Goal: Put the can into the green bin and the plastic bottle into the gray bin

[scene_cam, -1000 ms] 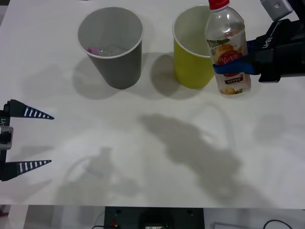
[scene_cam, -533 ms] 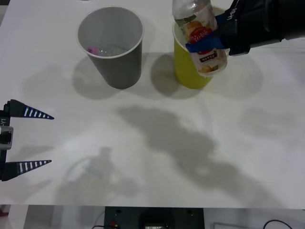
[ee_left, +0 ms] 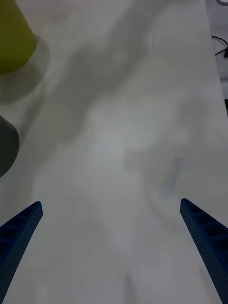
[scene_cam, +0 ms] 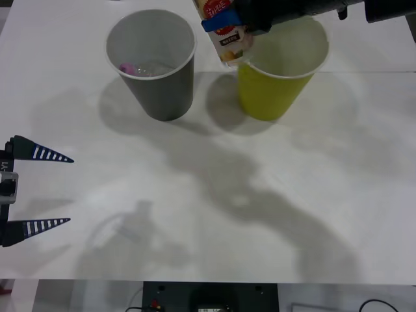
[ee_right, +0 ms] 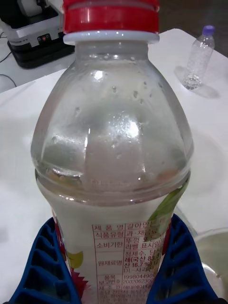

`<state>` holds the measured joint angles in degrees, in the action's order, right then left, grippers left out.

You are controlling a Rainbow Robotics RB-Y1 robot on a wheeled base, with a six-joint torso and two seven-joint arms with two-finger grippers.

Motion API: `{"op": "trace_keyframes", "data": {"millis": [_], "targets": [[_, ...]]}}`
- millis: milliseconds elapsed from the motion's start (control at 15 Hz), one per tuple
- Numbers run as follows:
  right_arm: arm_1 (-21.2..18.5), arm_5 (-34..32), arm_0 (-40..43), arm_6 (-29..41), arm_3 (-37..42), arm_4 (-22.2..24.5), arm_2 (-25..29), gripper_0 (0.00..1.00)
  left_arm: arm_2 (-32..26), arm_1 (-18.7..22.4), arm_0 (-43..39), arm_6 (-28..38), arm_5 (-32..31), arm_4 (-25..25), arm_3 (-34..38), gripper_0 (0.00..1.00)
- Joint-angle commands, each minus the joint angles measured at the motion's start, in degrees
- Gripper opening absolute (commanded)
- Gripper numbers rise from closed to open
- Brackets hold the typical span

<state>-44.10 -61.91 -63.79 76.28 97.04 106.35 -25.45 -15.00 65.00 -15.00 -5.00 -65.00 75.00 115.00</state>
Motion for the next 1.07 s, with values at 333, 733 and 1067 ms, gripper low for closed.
{"op": "trace_keyframes", "data": {"millis": [333, 733, 1067], "targets": [[13.0, 10.0, -9.9, -3.8, -20.8, 6.9, -7.2, 0.00, 0.0, 0.0, 0.0, 0.0, 0.0, 0.0, 0.0, 1.00], [19.1, 16.4, -14.3, -6.1, -29.9, 6.9, -11.0, 0.00, 0.0, 0.0, 0.0, 0.0, 0.0, 0.0, 0.0, 1.00], [19.8, 16.4, -14.8, -6.2, -29.9, 6.2, -12.5, 0.22, 0.0, 0.0, 0.0, 0.0, 0.0, 0.0, 0.0, 1.00]]}}
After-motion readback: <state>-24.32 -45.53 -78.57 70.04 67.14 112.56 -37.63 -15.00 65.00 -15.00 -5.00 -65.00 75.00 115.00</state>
